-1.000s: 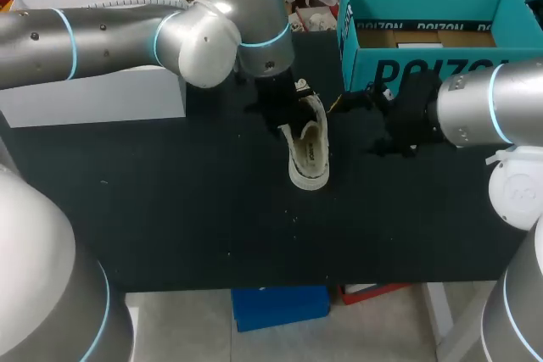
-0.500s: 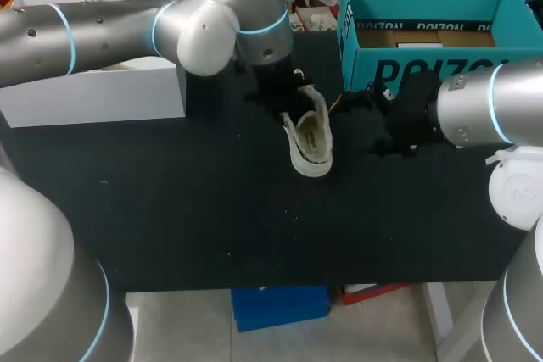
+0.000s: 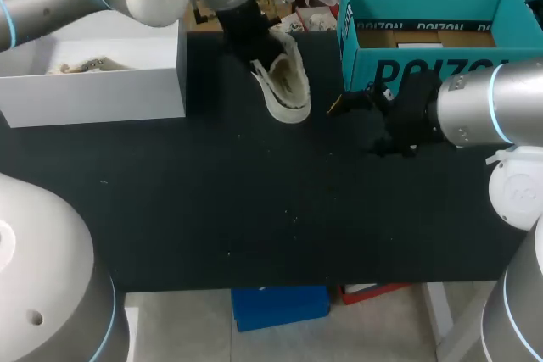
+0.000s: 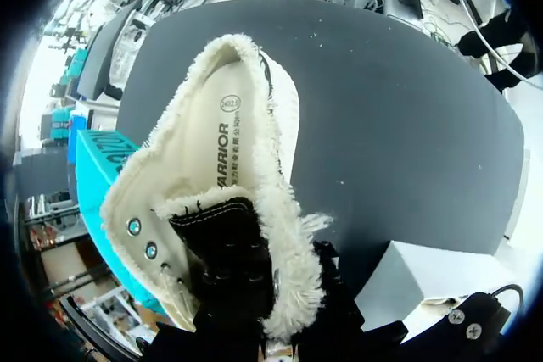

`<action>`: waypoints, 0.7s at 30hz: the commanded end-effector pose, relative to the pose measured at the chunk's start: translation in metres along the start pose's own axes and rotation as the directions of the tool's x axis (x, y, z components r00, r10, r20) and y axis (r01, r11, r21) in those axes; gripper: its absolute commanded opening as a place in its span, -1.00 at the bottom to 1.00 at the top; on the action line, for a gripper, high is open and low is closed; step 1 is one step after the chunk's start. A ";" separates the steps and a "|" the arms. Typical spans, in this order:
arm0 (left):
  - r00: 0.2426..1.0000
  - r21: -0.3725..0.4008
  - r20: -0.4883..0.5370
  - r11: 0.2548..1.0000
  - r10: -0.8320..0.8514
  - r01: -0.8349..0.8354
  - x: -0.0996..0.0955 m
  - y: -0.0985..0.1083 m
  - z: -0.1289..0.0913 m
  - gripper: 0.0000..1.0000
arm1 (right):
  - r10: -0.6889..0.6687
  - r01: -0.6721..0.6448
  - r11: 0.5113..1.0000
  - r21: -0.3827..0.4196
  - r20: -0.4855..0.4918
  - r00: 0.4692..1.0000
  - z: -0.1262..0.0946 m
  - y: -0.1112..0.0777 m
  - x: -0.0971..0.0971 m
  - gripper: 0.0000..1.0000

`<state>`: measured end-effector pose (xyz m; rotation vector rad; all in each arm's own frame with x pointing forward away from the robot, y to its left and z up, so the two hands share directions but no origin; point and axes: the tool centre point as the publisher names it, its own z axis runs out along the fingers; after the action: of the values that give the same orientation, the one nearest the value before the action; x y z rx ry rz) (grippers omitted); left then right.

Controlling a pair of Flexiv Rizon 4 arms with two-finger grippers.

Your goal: Take the shoe out of the shoebox, open the shoe tongue, remove and reinsert the insole, then place the shoe into the shoebox

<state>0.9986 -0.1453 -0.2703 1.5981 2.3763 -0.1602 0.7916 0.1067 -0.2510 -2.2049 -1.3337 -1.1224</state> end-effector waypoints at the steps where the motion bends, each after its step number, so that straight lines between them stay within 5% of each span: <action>1: 0.993 -0.044 0.063 0.994 -0.096 0.099 0.037 0.018 -0.092 -1.00 | 0.000 0.000 1.000 0.000 0.001 1.000 0.000 -0.001 0.000 1.00; 9: 0.940 -0.098 0.144 0.941 -0.310 0.325 0.100 0.059 -0.122 -1.00 | 0.000 0.000 1.000 0.000 0.001 1.000 0.000 -0.001 0.000 1.00; 21: 0.798 -0.116 0.184 0.794 -0.574 0.597 0.216 0.125 -0.119 -1.00 | 0.000 0.000 1.000 0.000 0.001 1.000 0.000 -0.001 0.000 1.00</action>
<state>1.0277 0.0933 -0.2039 0.7267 2.6703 -0.1340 0.7915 0.1067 -0.2510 -2.2047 -1.3338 -1.1224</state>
